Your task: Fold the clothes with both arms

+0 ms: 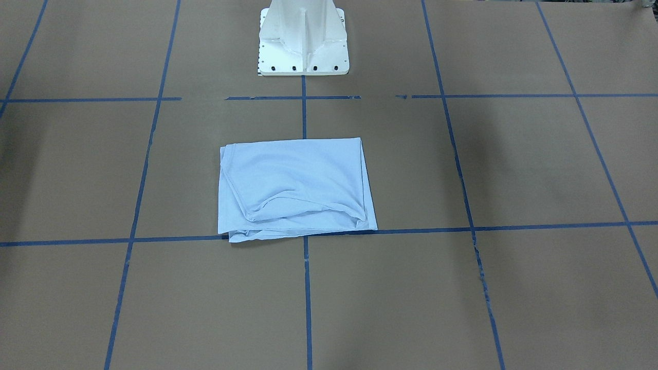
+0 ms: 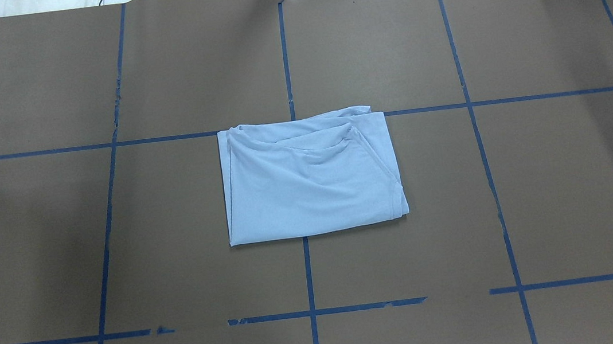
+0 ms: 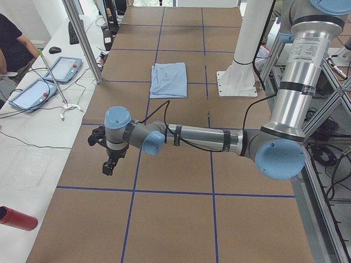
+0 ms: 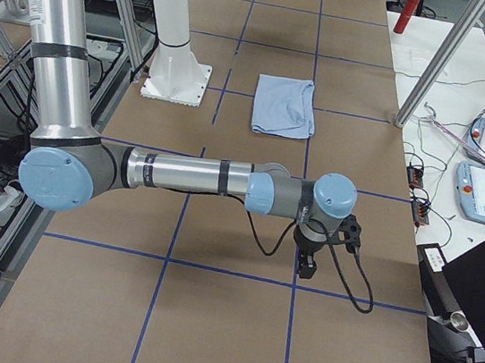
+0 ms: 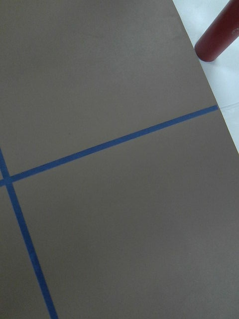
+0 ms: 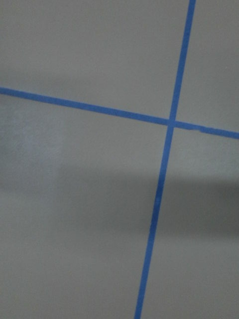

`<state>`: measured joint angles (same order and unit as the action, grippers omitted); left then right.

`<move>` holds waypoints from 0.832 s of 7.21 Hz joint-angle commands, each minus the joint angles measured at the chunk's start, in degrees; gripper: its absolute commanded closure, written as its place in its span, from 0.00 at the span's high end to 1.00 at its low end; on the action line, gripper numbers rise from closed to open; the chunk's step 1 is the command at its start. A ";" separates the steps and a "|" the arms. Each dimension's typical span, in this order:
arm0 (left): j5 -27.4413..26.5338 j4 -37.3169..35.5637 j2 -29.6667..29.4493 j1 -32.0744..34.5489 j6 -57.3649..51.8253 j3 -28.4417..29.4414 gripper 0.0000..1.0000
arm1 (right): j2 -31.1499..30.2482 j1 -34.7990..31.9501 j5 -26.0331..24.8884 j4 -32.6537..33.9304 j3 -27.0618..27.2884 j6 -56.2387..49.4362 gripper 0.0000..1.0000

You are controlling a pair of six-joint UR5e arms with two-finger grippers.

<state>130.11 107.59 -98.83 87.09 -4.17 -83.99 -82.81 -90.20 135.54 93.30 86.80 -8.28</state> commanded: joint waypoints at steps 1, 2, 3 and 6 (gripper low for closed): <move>0.14 1.56 3.63 0.27 1.11 -0.65 1.00 | -2.08 -0.68 -1.75 -0.49 1.96 -0.68 1.00; 0.49 0.70 4.08 0.44 1.71 -1.52 1.00 | -3.57 -0.67 -3.33 -0.49 3.10 -0.25 1.00; 0.49 -4.53 4.08 0.45 1.71 -3.09 1.00 | -4.89 -0.67 -2.74 -0.05 2.94 1.06 1.00; 0.75 -16.33 4.34 0.53 1.01 -7.94 1.00 | -6.83 -0.67 2.27 -0.75 3.20 10.92 1.00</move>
<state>130.72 94.98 -94.66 87.57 -2.90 -90.60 -89.12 -90.88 137.00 92.70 89.97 0.59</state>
